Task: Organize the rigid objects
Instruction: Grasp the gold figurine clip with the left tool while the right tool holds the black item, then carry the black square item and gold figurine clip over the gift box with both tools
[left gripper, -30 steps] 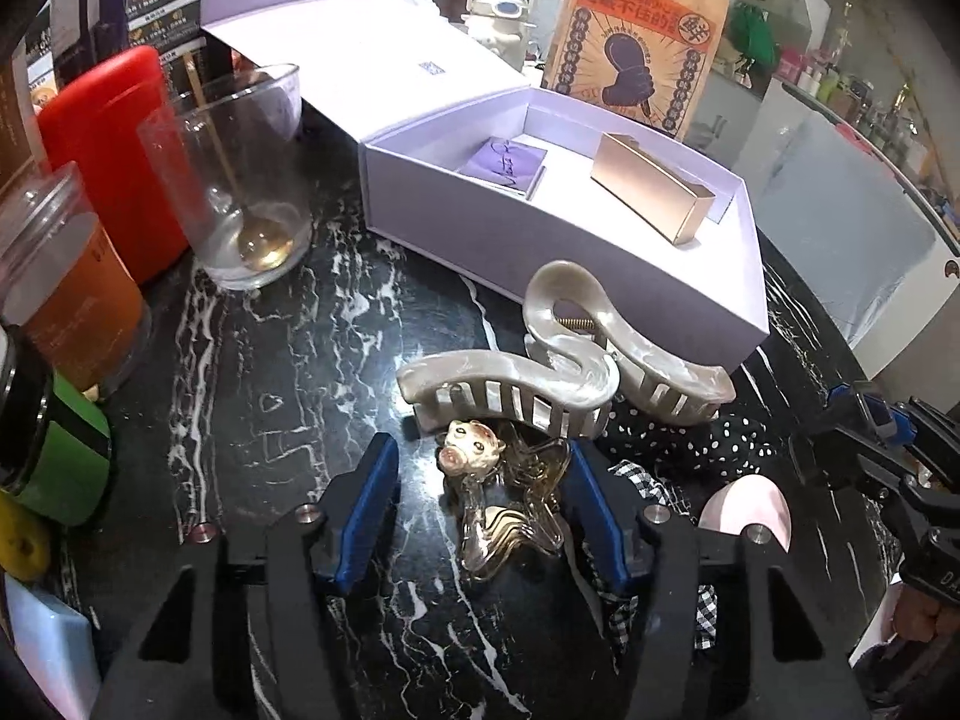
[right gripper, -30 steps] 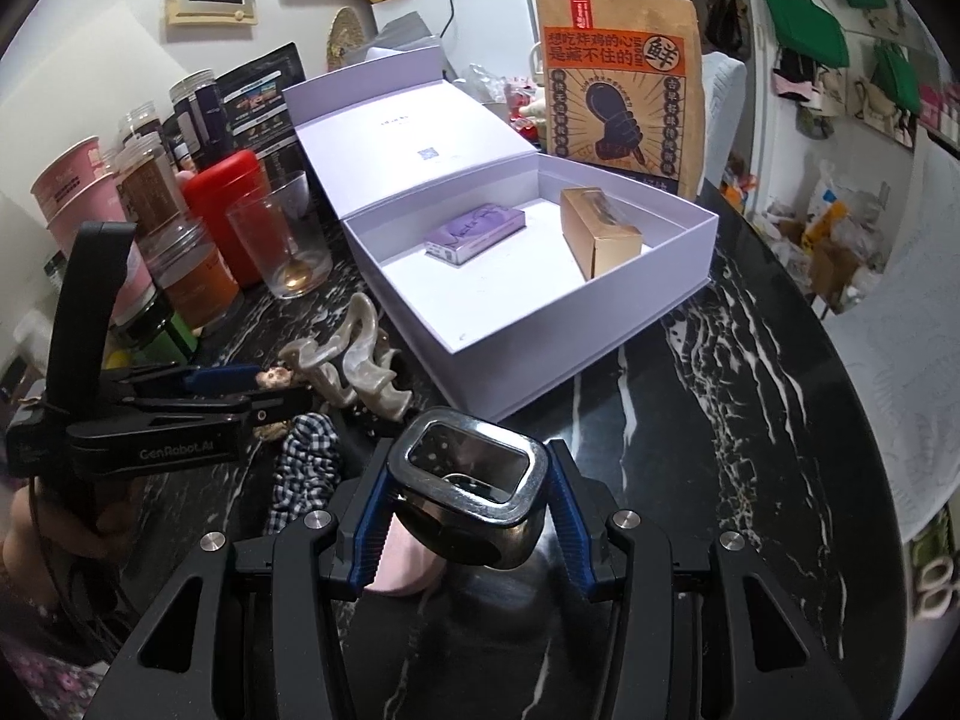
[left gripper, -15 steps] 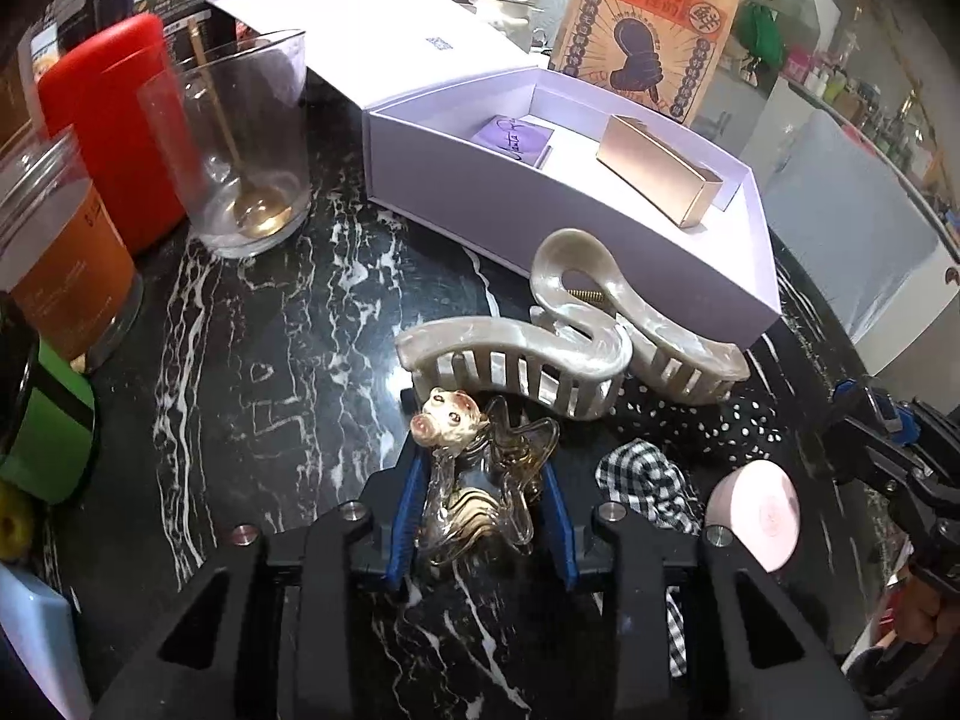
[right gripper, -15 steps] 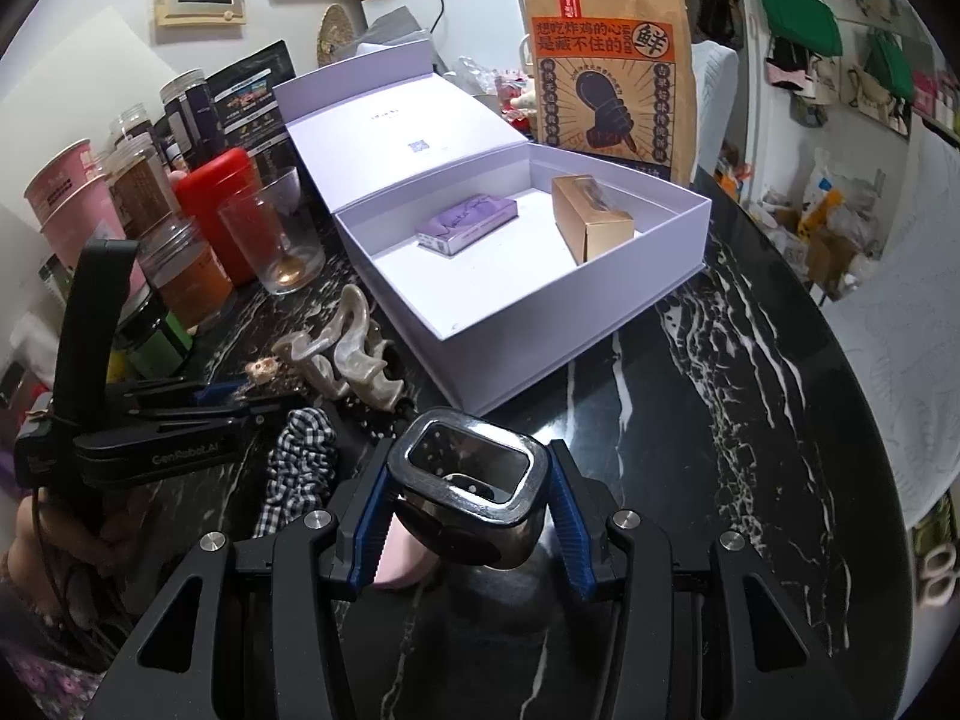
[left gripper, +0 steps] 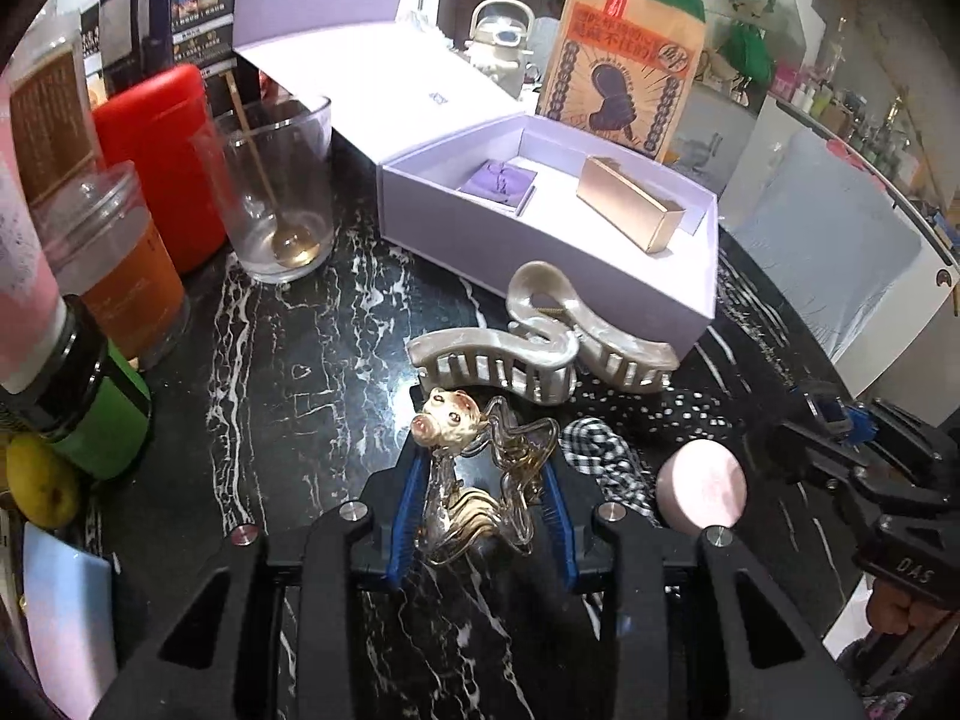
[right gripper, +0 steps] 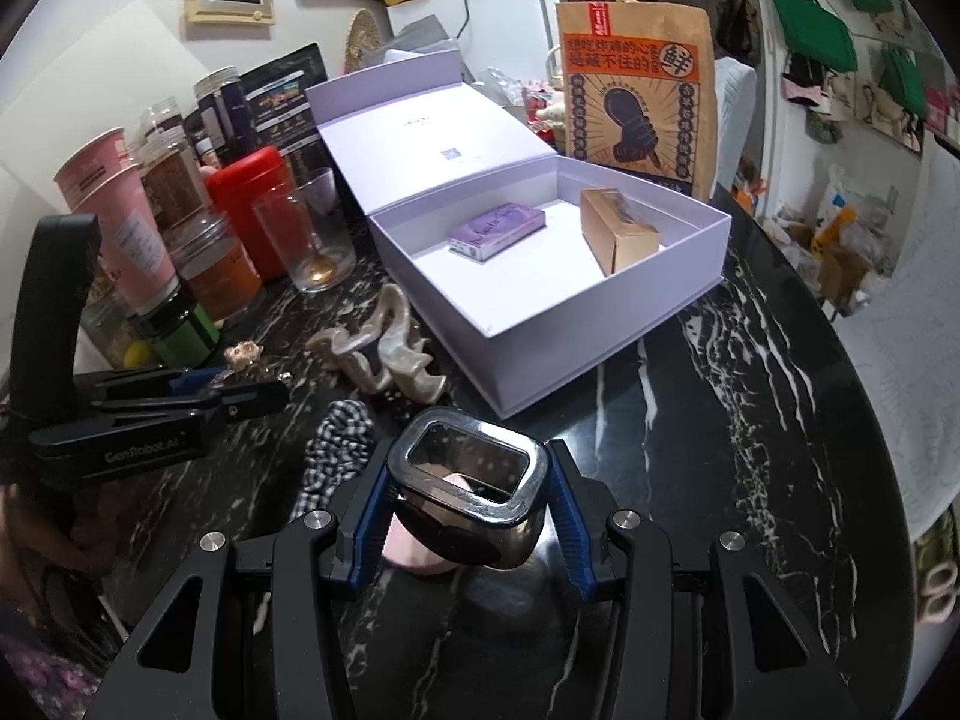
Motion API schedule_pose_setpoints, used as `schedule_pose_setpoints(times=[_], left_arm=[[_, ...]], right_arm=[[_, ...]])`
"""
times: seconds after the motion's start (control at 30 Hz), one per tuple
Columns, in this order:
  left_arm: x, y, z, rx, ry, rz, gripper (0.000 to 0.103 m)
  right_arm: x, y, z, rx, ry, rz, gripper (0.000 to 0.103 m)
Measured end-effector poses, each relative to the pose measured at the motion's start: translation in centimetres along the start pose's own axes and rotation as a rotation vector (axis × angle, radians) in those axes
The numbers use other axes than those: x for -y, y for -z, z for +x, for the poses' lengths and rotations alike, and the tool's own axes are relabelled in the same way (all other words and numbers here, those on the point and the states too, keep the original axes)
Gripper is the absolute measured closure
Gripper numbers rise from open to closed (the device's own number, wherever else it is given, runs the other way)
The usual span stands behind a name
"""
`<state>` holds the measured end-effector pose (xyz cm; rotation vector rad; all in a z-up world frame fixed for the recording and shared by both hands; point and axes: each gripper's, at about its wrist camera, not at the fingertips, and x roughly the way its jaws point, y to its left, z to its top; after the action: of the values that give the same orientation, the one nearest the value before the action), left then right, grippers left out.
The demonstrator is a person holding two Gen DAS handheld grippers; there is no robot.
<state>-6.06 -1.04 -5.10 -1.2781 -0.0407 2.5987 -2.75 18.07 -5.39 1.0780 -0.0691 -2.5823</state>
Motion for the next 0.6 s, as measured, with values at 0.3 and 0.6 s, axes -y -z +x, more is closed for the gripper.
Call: schedule_pose_setpoints(times=[0.3, 0.6], left_arm=[[2.1, 0.4, -1.3, 0.010, 0.034, 0.048, 0.068], [4.7, 0.3, -1.7, 0.014, 0.080, 0.106, 0.068]], right_arm=[[-0.1, 0.9, -2.1, 0.031, 0.006, 0.004, 0.055], [0.9, 2.2, -4.0, 0.039, 0.040, 0.025, 0.055]])
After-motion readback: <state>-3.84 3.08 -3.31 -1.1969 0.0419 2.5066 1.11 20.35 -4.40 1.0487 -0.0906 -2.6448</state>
